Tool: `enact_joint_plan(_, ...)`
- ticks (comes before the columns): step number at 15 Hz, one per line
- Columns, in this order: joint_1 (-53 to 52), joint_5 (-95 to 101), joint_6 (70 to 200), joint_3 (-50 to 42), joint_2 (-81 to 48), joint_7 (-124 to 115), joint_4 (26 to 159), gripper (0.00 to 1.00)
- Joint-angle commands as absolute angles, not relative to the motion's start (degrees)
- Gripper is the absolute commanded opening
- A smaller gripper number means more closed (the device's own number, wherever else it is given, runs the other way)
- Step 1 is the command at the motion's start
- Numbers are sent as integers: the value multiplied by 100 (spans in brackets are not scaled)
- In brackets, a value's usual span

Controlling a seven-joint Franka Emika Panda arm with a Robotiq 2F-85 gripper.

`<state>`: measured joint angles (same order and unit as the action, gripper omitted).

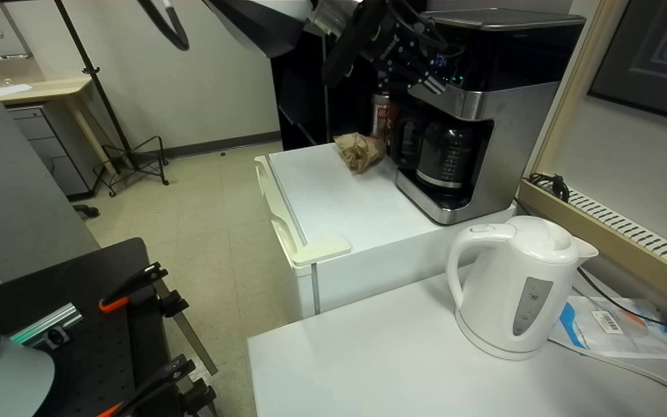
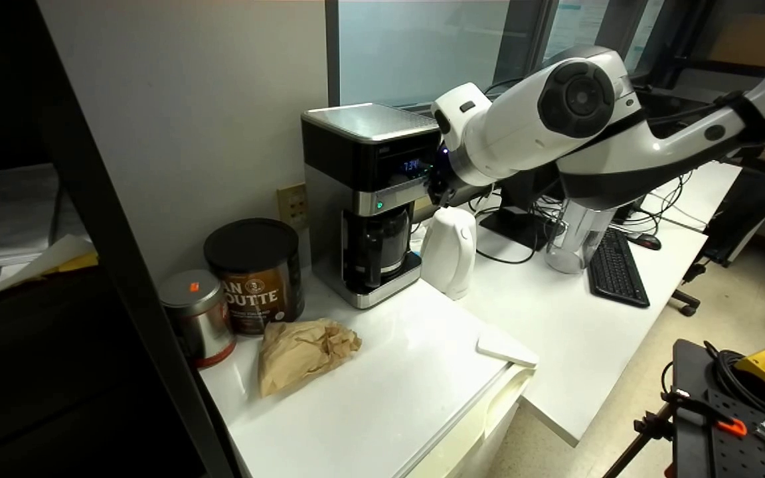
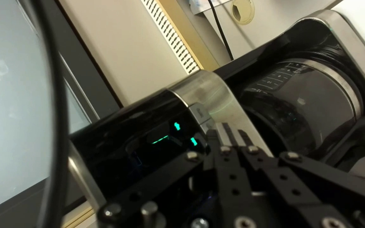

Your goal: Press a button on the coffee maker

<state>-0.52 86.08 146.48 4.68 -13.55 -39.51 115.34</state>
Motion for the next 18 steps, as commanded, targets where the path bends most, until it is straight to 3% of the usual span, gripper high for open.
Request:
enact_joint_plan(1, -17, 8906, 14815, 429, -1496, -4185, 11342, 0)
enact_joint_plan(18, -23, 9499, 14954, 478, -1475, -4598, 11463, 0)
